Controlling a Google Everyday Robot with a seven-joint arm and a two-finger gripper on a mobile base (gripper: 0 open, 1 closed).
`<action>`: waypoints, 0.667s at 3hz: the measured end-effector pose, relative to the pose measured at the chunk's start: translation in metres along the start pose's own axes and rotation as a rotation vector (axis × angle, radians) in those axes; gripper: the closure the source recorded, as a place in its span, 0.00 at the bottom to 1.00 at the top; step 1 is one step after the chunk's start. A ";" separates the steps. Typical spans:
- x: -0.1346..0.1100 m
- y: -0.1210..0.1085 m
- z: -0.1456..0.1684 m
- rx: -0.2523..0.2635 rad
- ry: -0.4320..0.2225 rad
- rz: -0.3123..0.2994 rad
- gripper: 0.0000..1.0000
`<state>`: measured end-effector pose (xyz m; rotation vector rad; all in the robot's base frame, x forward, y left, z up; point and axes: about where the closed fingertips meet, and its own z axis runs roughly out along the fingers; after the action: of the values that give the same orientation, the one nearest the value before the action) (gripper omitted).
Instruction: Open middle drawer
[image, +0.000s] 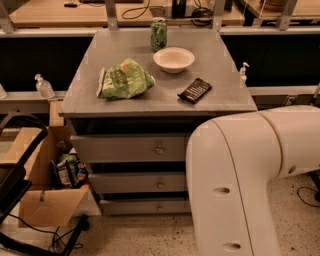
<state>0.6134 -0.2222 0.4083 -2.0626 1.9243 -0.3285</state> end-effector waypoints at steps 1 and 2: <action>0.019 0.012 -0.004 -0.018 0.006 0.053 0.42; 0.028 0.023 -0.021 -0.022 0.007 0.080 0.65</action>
Offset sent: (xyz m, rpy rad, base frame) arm -0.0518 -0.0492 0.0312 0.0334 0.0319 -0.1180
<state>0.5866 -0.2528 0.4184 -1.9942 2.0169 -0.2979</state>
